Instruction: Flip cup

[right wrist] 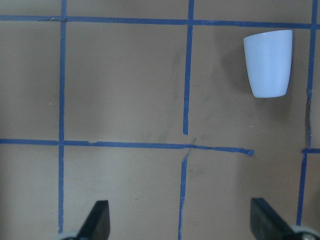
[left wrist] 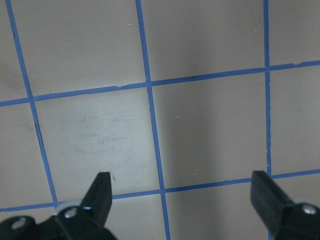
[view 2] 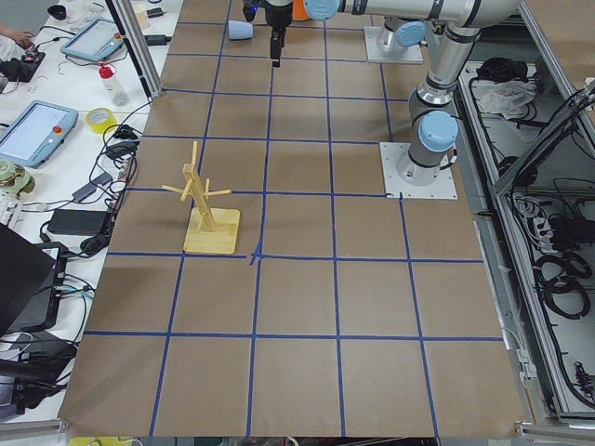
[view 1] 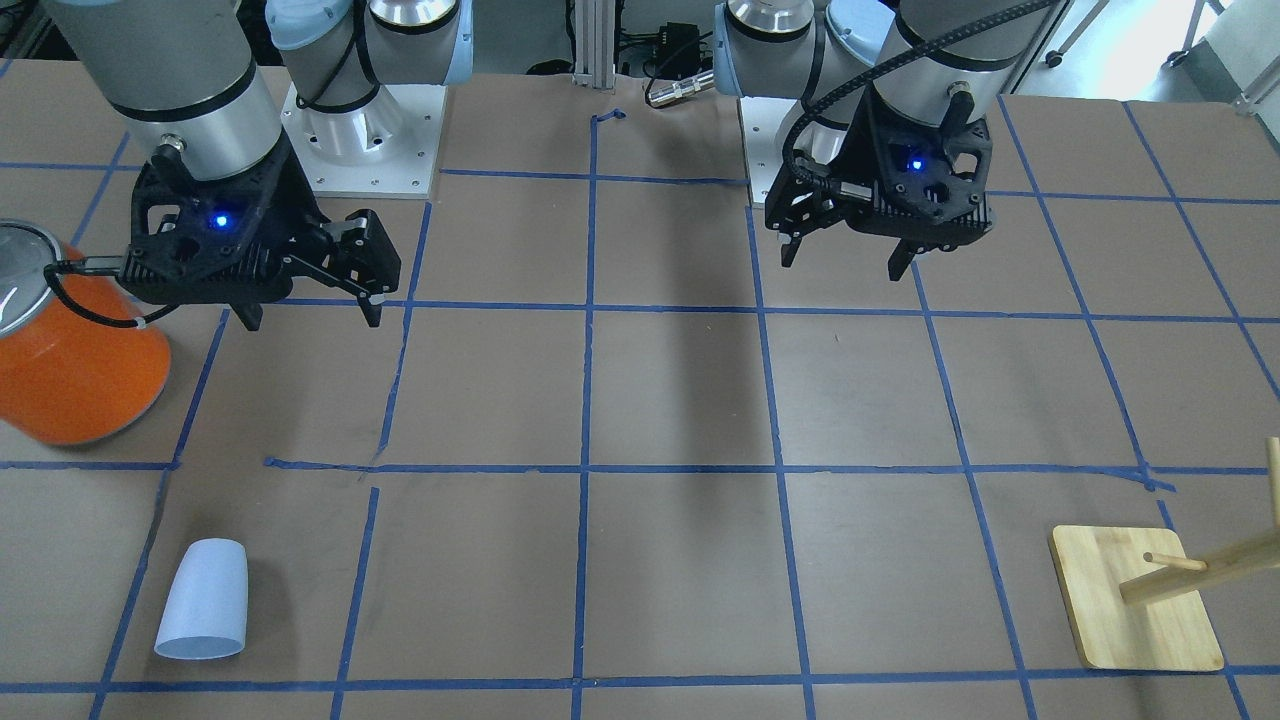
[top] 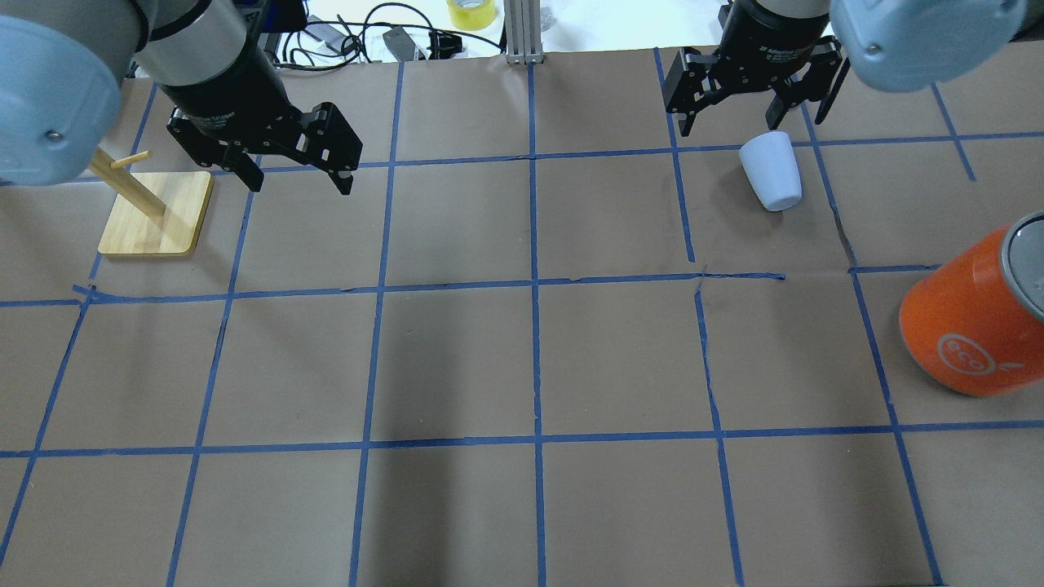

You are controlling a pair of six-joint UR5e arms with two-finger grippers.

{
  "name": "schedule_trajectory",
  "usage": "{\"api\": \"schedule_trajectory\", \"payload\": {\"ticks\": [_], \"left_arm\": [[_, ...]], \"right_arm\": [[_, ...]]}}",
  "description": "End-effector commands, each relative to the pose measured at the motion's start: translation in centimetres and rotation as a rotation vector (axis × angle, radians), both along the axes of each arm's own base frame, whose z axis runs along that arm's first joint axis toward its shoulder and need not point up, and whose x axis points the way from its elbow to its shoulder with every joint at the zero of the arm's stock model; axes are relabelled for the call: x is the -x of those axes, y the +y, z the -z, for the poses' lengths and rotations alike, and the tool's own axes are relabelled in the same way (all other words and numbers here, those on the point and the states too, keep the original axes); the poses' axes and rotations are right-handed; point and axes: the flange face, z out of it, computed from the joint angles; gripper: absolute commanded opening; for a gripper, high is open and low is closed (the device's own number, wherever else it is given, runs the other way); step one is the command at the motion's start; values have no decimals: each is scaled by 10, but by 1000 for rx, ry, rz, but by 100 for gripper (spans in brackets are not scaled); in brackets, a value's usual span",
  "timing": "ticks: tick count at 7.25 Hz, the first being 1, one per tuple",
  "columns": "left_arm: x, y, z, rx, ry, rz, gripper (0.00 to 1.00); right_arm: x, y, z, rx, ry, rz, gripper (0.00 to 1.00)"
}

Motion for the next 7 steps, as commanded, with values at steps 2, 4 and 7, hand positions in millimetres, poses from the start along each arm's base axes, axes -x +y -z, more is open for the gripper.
{"api": "schedule_trajectory", "payload": {"ticks": [2,4,7], "left_arm": [[0,0,0,0,0,0,100],[0,0,0,0,0,1,100],[0,0,0,0,0,1,100]], "right_arm": [[120,-95,99,35,15,-72,100],[171,-118,165,14,13,-102,100],[178,-139,243,46,-40,-79,97]]}}
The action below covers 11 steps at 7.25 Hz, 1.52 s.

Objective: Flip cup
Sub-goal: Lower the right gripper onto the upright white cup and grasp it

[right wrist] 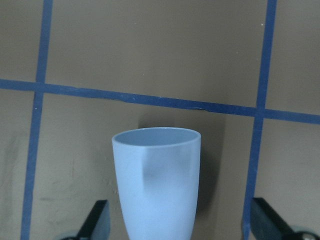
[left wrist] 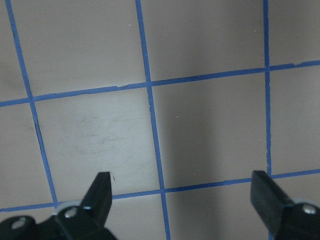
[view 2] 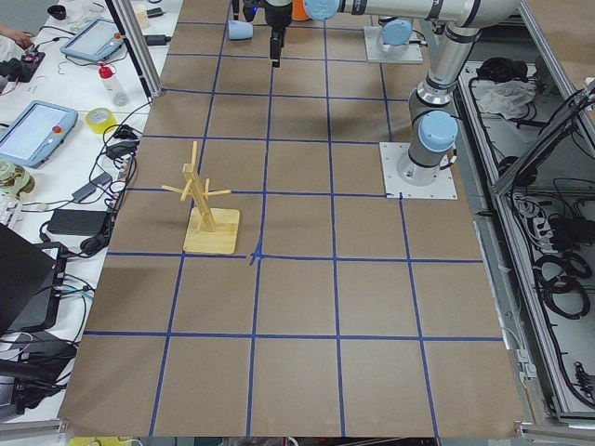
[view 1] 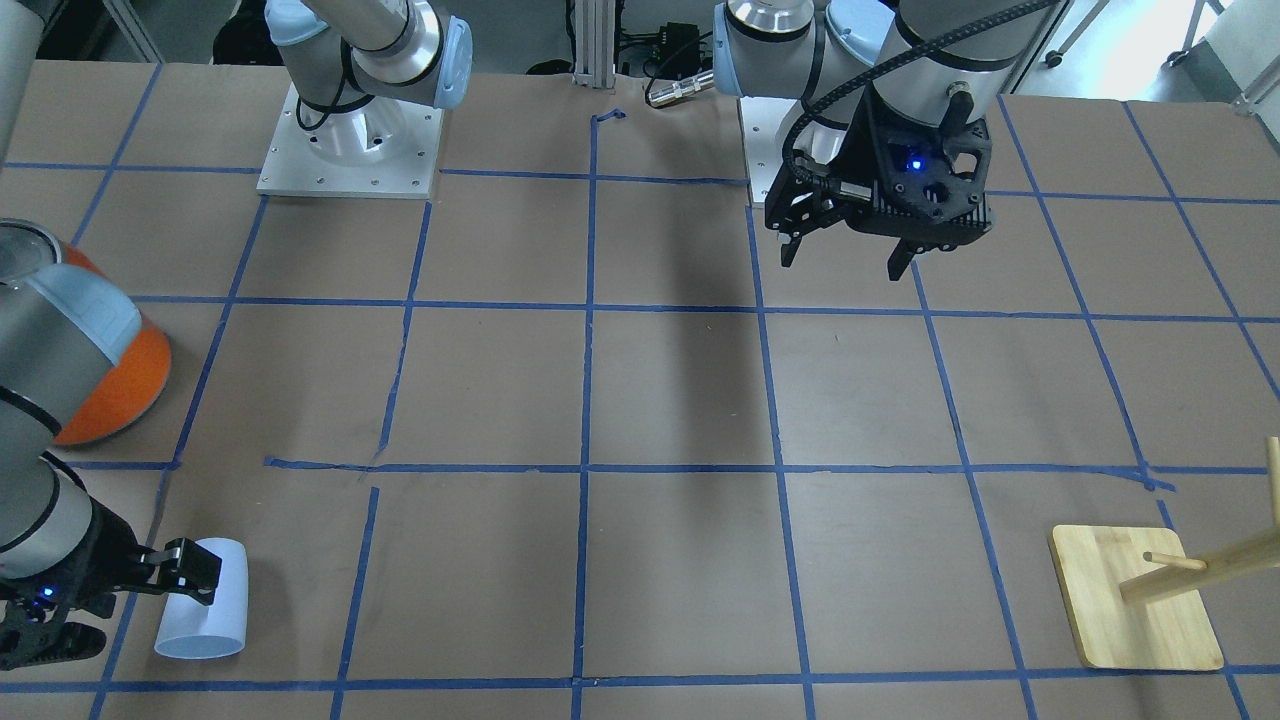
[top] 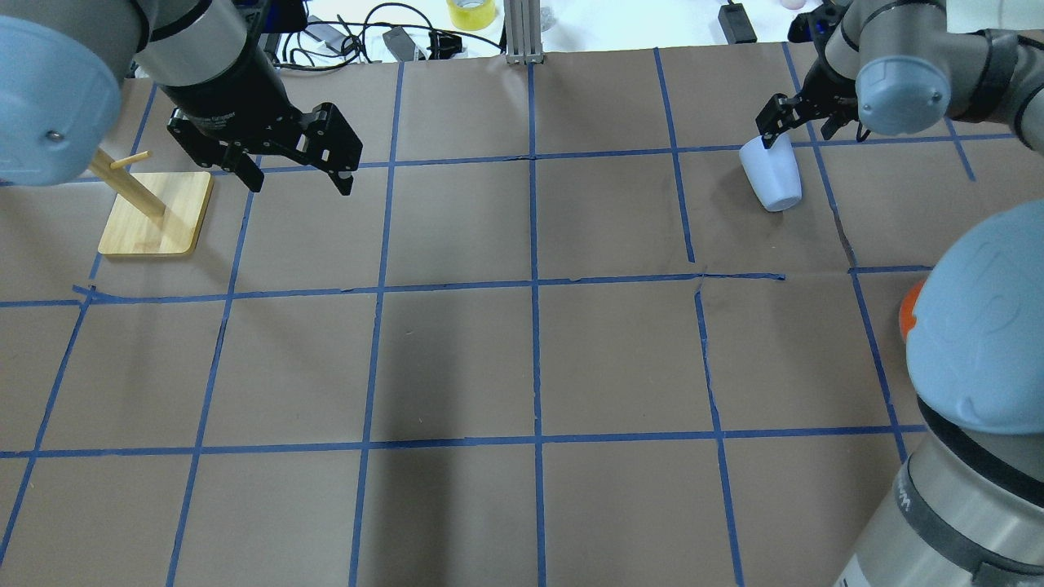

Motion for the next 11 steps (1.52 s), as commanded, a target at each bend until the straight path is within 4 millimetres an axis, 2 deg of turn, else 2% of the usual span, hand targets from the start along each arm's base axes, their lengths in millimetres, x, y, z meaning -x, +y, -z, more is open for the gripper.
{"api": "schedule_trajectory", "payload": {"ticks": [1,2,5,6,7,8,10,11], "left_arm": [[0,0,0,-1,0,0,100],[0,0,0,-1,0,1,100],[0,0,0,-1,0,1,100],[0,0,0,-1,0,1,100],[0,-1,1,-2,0,1,100],[0,-1,1,-2,1,0,100],[0,-1,1,-2,1,0,100],[0,0,0,-1,0,1,100]], "right_arm": [[-1,-1,34,-8,-36,30,97],[-3,3,41,-17,-41,40,96],[-5,8,54,-38,-46,41,77],[-5,10,54,-39,-46,41,70],[-8,5,38,-13,-40,28,70],[-35,7,12,19,-32,-18,70],[-140,18,-17,72,-12,-256,70],[-189,25,-20,117,-10,-504,70]]}}
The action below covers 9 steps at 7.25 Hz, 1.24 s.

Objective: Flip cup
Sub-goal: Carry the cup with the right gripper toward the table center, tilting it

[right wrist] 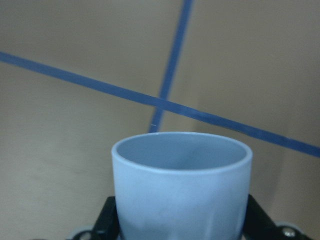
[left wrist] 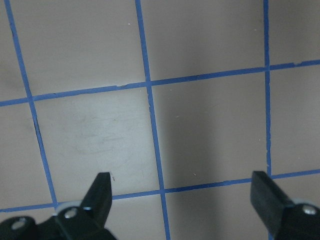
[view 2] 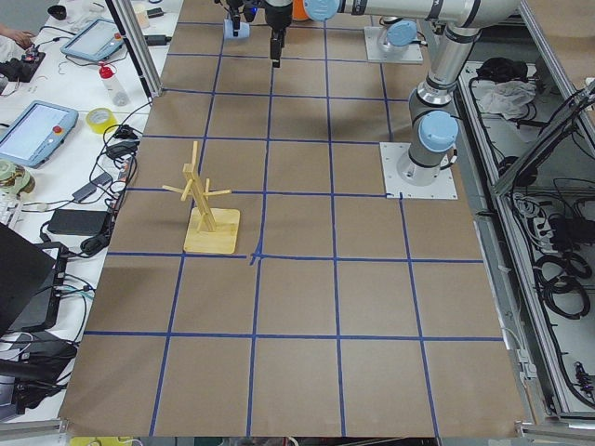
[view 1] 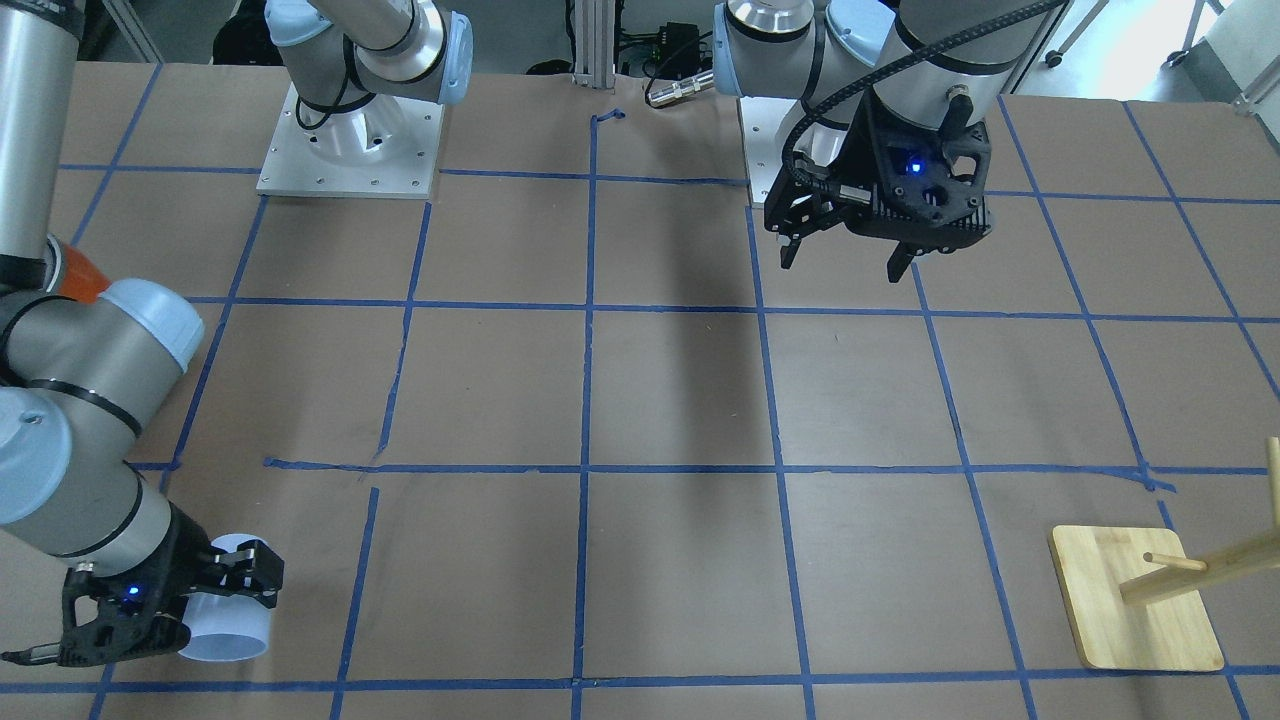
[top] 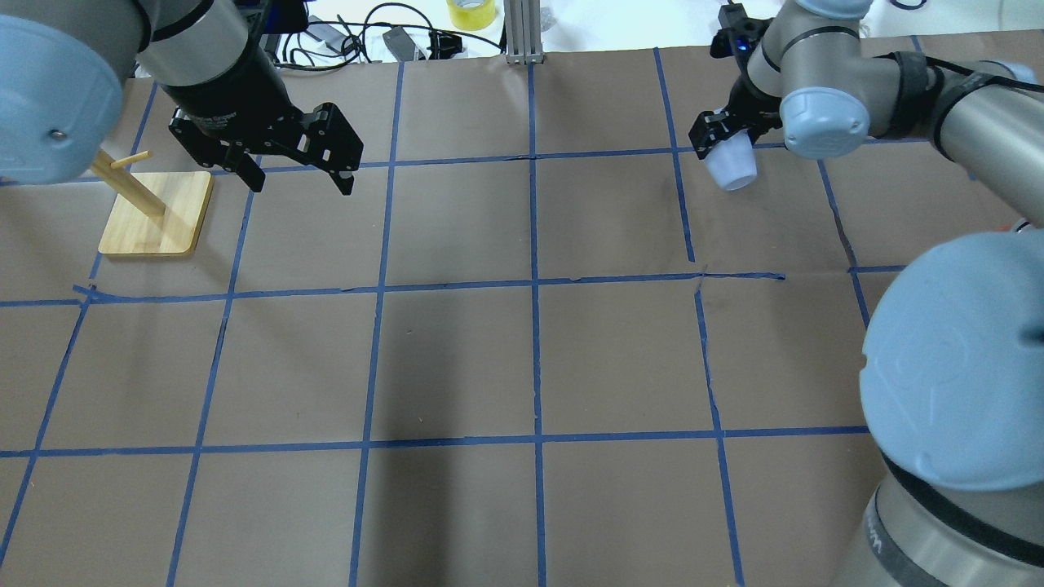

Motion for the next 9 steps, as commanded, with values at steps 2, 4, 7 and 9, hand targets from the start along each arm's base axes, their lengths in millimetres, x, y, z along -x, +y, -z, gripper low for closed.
{"api": "schedule_trajectory", "payload": {"ticks": [2,4,7,9], "left_arm": [[0,1,-1,3,-1,1,100],[0,1,-1,3,-1,1,100],[0,1,-1,3,-1,1,100],[-1,1,-1,3,-1,-1,100]], "right_arm": [[-146,29,-13,135,63,-650,70],[-220,56,-4,176,102,-978,69],[-298,92,29,216,166,-1446,69],[-310,105,45,187,157,-1474,70]]}}
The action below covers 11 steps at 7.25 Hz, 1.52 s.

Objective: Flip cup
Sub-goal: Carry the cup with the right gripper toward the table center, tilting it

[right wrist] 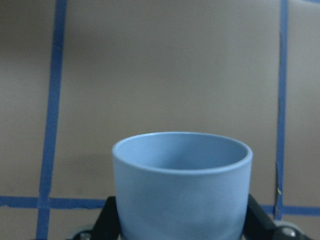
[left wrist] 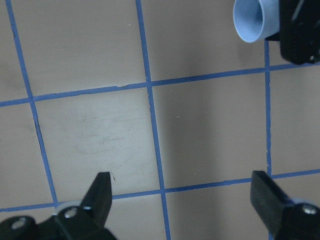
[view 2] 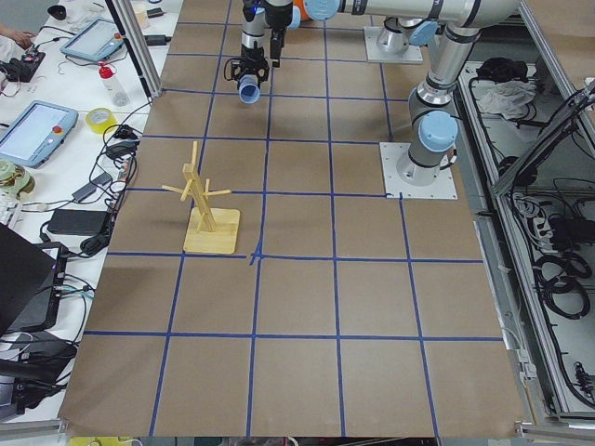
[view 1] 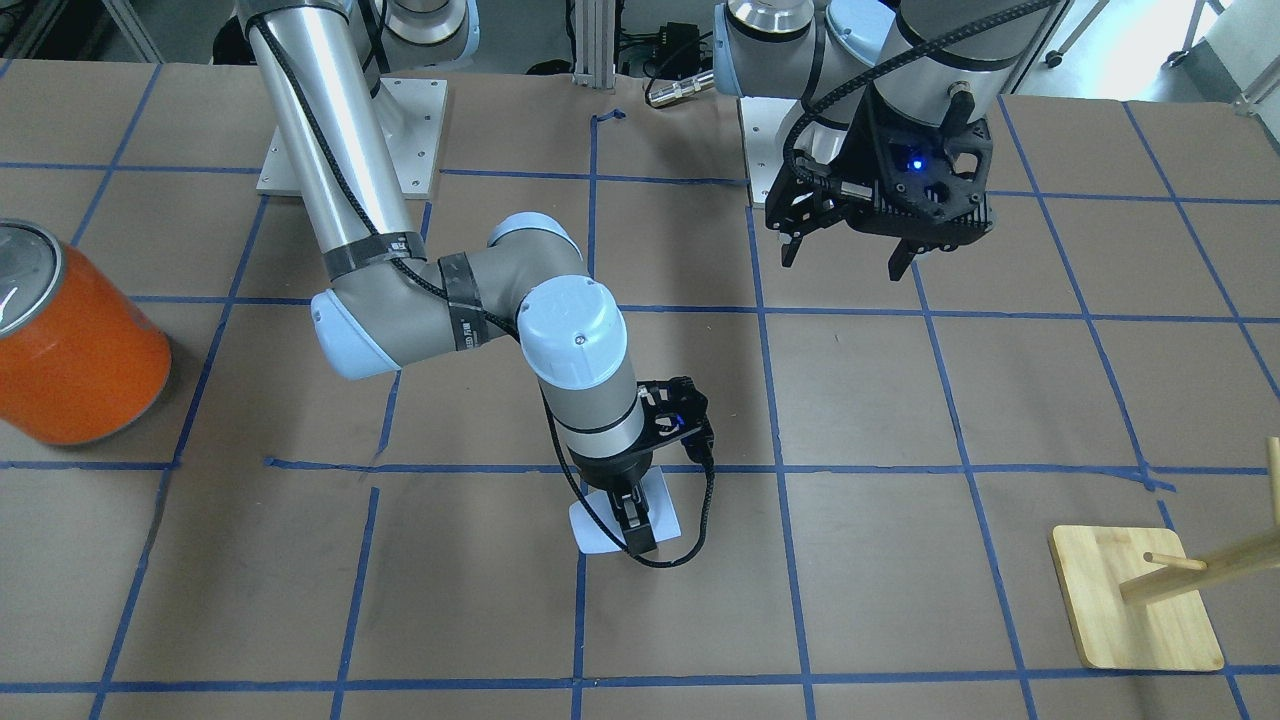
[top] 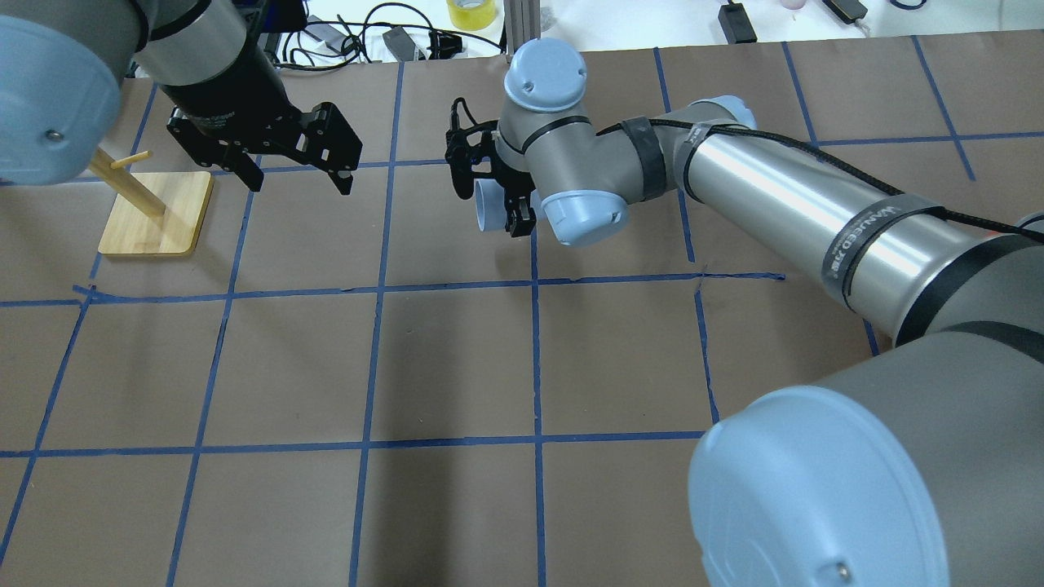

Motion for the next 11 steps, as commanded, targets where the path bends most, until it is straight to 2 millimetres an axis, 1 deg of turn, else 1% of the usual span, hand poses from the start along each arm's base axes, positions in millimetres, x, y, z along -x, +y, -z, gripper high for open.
{"api": "schedule_trajectory", "payload": {"ticks": [1,2,4,5,6,7,8,9,10,11], "left_arm": [[0,0,0,0,0,0,100],[0,0,0,0,0,0,100],[0,0,0,0,1,2,100],[0,0,0,0,1,2,100],[1,0,0,0,5,2,100],[0,0,0,0,5,1,100],[0,-1,1,-2,6,4,100],[0,-1,2,-5,6,11,100],[0,-2,5,-12,43,0,100],[3,3,10,-23,116,8,100]], "right_arm": [[-8,9,19,-27,12,-30,76],[-9,9,26,-41,7,-26,89],[-7,11,22,-64,-20,-24,88],[-5,14,27,-76,-17,-22,89],[-2,14,25,-74,-15,-17,100],[-1,17,1,-50,-20,-15,100],[8,23,-26,-70,-5,-4,100],[25,27,-59,-82,1,18,100],[53,33,-102,-99,3,57,100],[90,38,-144,-106,0,126,100]]}}
